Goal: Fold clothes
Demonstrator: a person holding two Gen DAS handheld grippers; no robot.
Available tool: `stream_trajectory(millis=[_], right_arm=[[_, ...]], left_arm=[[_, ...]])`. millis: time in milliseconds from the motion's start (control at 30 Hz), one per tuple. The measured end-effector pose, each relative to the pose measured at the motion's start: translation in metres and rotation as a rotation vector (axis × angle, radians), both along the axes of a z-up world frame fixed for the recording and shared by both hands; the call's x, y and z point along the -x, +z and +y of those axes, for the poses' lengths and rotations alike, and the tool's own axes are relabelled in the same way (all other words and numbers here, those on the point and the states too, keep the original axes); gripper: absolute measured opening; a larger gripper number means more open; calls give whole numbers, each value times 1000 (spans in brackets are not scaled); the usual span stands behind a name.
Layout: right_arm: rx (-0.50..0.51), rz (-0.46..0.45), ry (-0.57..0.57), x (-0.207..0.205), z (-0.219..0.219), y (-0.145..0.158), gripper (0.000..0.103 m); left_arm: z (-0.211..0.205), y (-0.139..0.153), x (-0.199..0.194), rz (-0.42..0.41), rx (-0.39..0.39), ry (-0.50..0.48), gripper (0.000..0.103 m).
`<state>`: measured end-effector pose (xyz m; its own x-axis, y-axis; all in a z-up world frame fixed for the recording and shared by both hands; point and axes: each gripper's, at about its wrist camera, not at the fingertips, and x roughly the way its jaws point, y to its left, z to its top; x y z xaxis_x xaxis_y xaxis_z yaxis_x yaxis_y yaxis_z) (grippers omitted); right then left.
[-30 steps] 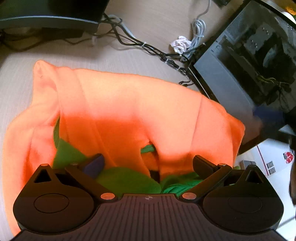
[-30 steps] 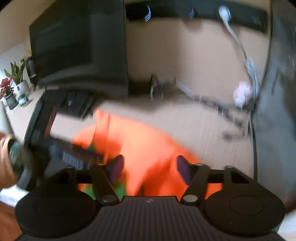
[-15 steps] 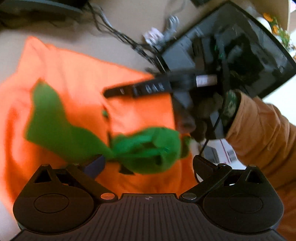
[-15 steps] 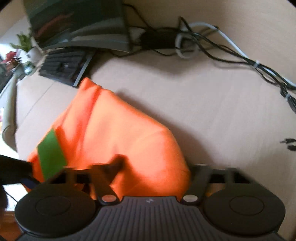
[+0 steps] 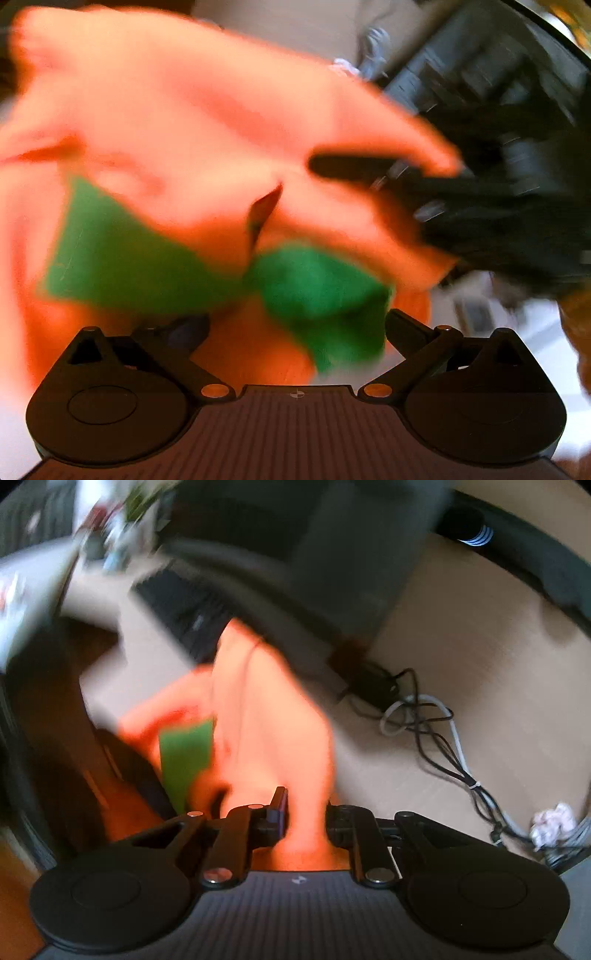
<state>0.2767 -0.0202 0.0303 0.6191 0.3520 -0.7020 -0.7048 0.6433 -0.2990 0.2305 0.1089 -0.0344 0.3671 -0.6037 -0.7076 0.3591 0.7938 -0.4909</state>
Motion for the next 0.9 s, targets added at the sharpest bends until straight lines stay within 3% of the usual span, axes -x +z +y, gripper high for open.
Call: stream_trajectory(millis=[100, 200, 267, 333, 367, 467, 500, 533, 600, 667, 800, 900], right_arm=[[84, -65, 38, 40, 16, -37, 19], [116, -82, 17, 71, 30, -69, 22], [148, -152, 1, 85, 39, -80, 22], [171, -171, -14, 90, 44, -81, 23], [173, -166, -26, 90, 45, -79, 23], [147, -117, -64, 88, 42, -65, 31], [129, -92, -84, 89, 37, -56, 41], [99, -63, -114, 90, 29, -46, 60], [-18, -8, -204, 94, 6, -20, 85], [-195, 28, -300, 98, -23, 5, 100], [-523, 125, -510, 82, -70, 14, 103], [-581, 280, -709, 51, -91, -37, 103]], left_arm=[[39, 27, 35, -35, 32, 9, 103], [62, 74, 48, -193, 148, 33, 103], [68, 99, 44, -298, 232, 63, 103], [64, 105, 35, -348, 296, 79, 103], [60, 97, 26, -341, 305, 89, 103], [43, 43, -3, -143, 233, 114, 103], [39, 24, -6, -80, 205, 119, 103], [34, 6, -4, -25, 178, 123, 103], [33, -11, 7, -1, 164, 114, 103], [33, -21, 19, -7, 161, 105, 103], [37, -26, 21, 0, 192, 141, 103], [41, -29, 18, 39, 216, 147, 103]])
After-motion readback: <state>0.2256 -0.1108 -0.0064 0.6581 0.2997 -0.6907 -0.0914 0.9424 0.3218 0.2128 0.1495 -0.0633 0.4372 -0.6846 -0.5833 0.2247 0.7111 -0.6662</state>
